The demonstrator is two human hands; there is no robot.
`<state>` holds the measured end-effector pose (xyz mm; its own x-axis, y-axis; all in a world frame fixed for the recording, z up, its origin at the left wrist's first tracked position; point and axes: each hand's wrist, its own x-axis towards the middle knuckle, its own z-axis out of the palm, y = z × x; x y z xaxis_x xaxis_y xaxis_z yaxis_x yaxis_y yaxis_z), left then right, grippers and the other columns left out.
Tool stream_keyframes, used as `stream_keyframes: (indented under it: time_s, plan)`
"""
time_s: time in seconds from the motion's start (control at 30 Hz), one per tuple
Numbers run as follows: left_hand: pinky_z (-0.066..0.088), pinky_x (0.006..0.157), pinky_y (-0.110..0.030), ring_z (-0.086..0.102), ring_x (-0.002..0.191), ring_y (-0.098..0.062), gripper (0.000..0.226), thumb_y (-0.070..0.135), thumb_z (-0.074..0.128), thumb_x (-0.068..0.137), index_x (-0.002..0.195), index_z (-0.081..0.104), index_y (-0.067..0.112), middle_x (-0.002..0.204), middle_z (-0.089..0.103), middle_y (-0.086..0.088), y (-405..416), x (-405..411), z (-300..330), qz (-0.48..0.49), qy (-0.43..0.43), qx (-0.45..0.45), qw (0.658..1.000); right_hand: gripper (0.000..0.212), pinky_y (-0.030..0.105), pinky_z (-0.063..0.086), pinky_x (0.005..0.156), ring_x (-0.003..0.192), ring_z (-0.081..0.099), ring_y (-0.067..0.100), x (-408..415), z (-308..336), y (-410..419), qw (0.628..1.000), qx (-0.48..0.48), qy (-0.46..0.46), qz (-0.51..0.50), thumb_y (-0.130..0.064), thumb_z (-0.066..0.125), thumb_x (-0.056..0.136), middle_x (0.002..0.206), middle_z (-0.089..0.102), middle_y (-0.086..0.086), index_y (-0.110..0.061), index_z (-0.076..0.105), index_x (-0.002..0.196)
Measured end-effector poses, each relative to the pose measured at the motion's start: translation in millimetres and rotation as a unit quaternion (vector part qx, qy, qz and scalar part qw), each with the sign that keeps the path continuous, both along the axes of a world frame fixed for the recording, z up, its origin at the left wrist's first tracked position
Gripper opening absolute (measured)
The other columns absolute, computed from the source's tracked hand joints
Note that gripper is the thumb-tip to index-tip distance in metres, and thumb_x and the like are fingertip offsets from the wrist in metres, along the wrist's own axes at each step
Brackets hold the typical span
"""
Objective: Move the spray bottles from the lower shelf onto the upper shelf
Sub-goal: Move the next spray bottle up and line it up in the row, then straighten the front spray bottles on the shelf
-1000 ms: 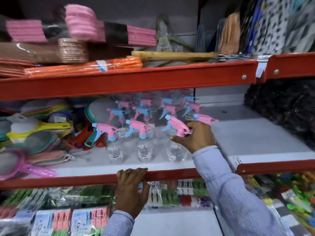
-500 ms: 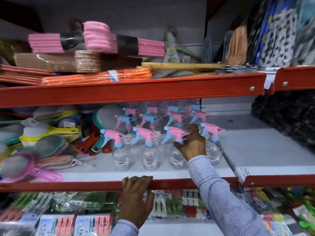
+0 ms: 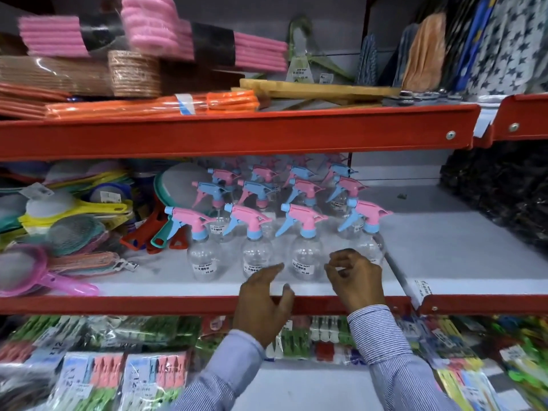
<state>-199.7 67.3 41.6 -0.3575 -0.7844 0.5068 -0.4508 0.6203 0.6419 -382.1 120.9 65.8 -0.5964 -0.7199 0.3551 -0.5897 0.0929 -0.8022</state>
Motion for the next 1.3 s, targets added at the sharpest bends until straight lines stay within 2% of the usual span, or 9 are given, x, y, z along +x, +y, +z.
stream_keyframes:
  time_s: [0.17, 0.4, 0.57, 0.77, 0.93, 1.03, 1.1, 1.2, 1.3]
  plan:
    - [0.049, 0.100, -0.040, 0.059, 0.119, -0.029, 0.068, 0.033, 0.060, 0.081, 0.141, 0.043, 0.004, 0.137, 0.057, -0.015, -12, -39, 10, -0.018, -0.020, 0.080, 0.996, 0.044, 0.022, 0.050, 0.087, 0.095, 0.070, 0.019, -5, -12, -17, 0.995, 0.050, 0.004, 0.088, -0.012, 0.065, 0.084, 0.119, 0.068, 0.007, -0.010, 0.054, 0.127]
    - [0.049, 0.078, -0.007, 0.068, 0.097, -0.010, 0.051, 0.016, 0.065, 0.085, 0.134, 0.053, 0.019, 0.120, 0.069, 0.003, -24, -56, 5, -0.025, 0.051, 0.112, 0.992, 0.035, 0.016, 0.047, 0.081, 0.094, 0.068, 0.018, -10, -12, -19, 0.997, 0.024, -0.001, 0.076, -0.005, 0.062, 0.085, 0.116, 0.069, 0.005, -0.011, 0.060, 0.119]
    - [0.056, 0.087, -0.025, 0.069, 0.095, -0.010, 0.053, 0.015, 0.067, 0.083, 0.134, 0.053, 0.018, 0.121, 0.070, -0.001, -30, -62, 1, -0.029, 0.052, 0.109, 0.992, 0.035, 0.016, 0.047, 0.080, 0.082, 0.064, 0.011, -13, -14, -15, 0.998, 0.015, -0.017, 0.054, -0.006, 0.062, 0.085, 0.116, 0.068, 0.007, -0.009, 0.058, 0.120]
    - [0.052, 0.083, -0.015, 0.068, 0.091, -0.008, 0.052, 0.013, 0.067, 0.085, 0.134, 0.053, 0.016, 0.121, 0.069, -0.002, -30, -65, -1, -0.027, 0.056, 0.099, 0.993, 0.036, -0.006, 0.038, 0.066, 0.084, 0.064, 0.014, -12, -12, -15, 0.999, 0.021, -0.017, 0.043, -0.004, 0.061, 0.085, 0.117, 0.068, 0.009, -0.008, 0.058, 0.121]
    - [0.047, 0.080, -0.005, 0.066, 0.098, -0.009, 0.050, 0.025, 0.068, 0.085, 0.132, 0.057, 0.016, 0.125, 0.066, -0.001, -19, -50, -1, -0.021, 0.083, 0.087, 0.993, 0.035, 0.024, 0.049, 0.081, 0.086, 0.067, 0.026, -5, -6, -2, 1.000, 0.004, 0.009, -0.024, -0.010, 0.065, 0.081, 0.112, 0.069, 0.009, -0.010, 0.061, 0.116]
    - [0.057, 0.079, -0.029, 0.068, 0.083, -0.004, 0.027, 0.025, 0.066, 0.077, 0.104, 0.070, 0.025, 0.097, 0.074, 0.006, -9, -17, -1, 0.031, 0.154, 0.030, 0.987, 0.024, 0.025, 0.053, 0.065, 0.062, 0.062, 0.016, 16, 2, 12, 0.996, -0.063, 0.036, -0.052, -0.006, 0.066, 0.077, 0.090, 0.071, 0.000, -0.019, 0.066, 0.096]
    - [0.058, 0.075, -0.032, 0.068, 0.080, -0.005, 0.020, 0.023, 0.066, 0.075, 0.094, 0.069, 0.026, 0.089, 0.071, 0.008, -10, 8, 0, 0.084, 0.185, 0.012, 0.979, 0.023, 0.017, 0.052, 0.060, 0.060, 0.061, 0.008, 38, 1, 10, 0.997, -0.066, 0.020, -0.014, -0.003, 0.065, 0.076, 0.086, 0.071, -0.004, -0.020, 0.067, 0.091]
    - [0.057, 0.079, -0.033, 0.065, 0.088, -0.006, 0.030, 0.024, 0.068, 0.077, 0.106, 0.063, 0.024, 0.102, 0.066, 0.005, -21, 31, -2, 0.102, 0.166, 0.015, 0.981, 0.031, 0.008, 0.049, 0.067, 0.072, 0.064, 0.005, 73, -9, -11, 0.997, -0.026, -0.011, 0.070, -0.002, 0.061, 0.079, 0.103, 0.071, -0.001, -0.018, 0.066, 0.106]
    - [0.055, 0.089, -0.037, 0.062, 0.101, -0.015, 0.054, 0.029, 0.066, 0.077, 0.128, 0.054, 0.017, 0.121, 0.060, -0.004, -33, 41, -3, 0.074, 0.130, 0.051, 0.987, 0.040, 0.028, 0.056, 0.084, 0.091, 0.067, 0.017, 95, -15, -39, 0.996, 0.003, -0.019, 0.088, -0.005, 0.059, 0.083, 0.118, 0.066, 0.006, -0.010, 0.058, 0.123]
